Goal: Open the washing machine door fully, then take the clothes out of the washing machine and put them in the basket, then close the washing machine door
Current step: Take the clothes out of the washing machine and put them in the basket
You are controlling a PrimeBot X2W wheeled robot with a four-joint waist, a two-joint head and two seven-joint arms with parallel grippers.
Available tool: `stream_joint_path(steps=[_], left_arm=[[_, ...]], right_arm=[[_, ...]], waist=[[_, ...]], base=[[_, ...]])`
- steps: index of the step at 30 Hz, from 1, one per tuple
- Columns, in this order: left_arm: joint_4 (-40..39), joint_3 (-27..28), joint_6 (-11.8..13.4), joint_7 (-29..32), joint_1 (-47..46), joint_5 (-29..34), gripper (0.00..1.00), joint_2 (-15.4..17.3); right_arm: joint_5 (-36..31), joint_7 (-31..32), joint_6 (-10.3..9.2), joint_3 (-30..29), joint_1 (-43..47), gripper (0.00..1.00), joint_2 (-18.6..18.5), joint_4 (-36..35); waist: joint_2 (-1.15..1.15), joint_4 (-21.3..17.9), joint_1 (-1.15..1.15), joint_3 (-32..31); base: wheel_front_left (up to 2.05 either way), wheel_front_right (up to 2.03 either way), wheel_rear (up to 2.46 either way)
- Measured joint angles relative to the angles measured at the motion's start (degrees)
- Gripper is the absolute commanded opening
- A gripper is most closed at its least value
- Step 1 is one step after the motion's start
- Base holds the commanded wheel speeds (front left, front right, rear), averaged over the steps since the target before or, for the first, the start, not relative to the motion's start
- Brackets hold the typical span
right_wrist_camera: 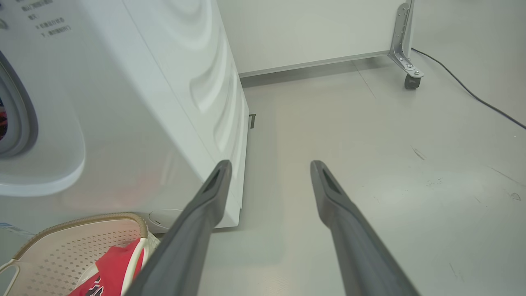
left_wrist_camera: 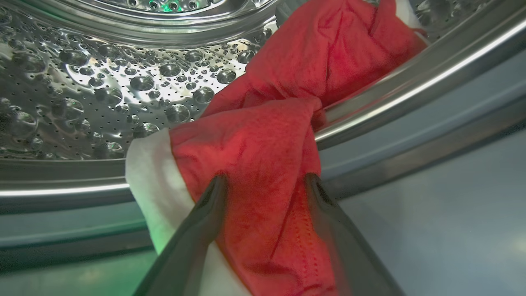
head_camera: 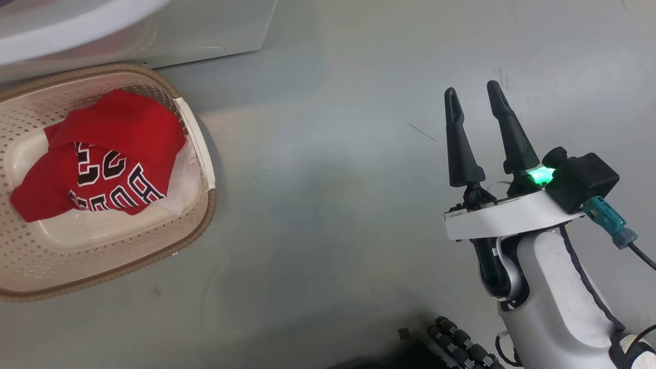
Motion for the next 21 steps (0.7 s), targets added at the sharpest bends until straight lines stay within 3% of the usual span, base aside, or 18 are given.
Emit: stream_joint_path(steps=[5,6,7,8,21], left_arm=[[0.9,0.4,-0.3,0.0,-0.7,0.0,1.0,0.2],[1.1,0.7,-0.4,-0.1,-0.8,-0.2,0.47,0.2],[1.3,0.8,-0.7,-0.5,-0.9,-0.3,0.15,0.2],[1.5,0.8,-0.9,-0.6,-1.1,-0.4,0.0,0.2],[6.2,0.4,-0.7,-4.3,-3.5,-0.6,0.0,-2.8]], right_arm=[[0.0,0.0,-0.02,0.3,-0.2,1.0,0.0,-0.1],[0.0,0.0,-0.03,0.3,-0.2,1.0,0.0,-0.1],[0.0,0.0,-0.03,0.3,-0.2,1.0,0.0,-0.1],[0.0,0.0,-0.04,0.3,-0.2,1.0,0.0,-0.1],[-0.2,0.0,-0.54,-0.8,-1.0,1.0,0.0,0.2]], waist=[[0.0,-0.2,0.0,0.4],[0.0,-0.2,0.0,0.5],[0.0,-0.3,0.0,0.6],[0.0,-0.3,0.0,0.6],[0.0,0.6,0.0,-0.3]], base=[[0.0,0.0,0.0],[0.0,0.0,0.0],[0.0,0.0,0.0],[0.0,0.0,0.0],[0.0,0.0,0.0]])
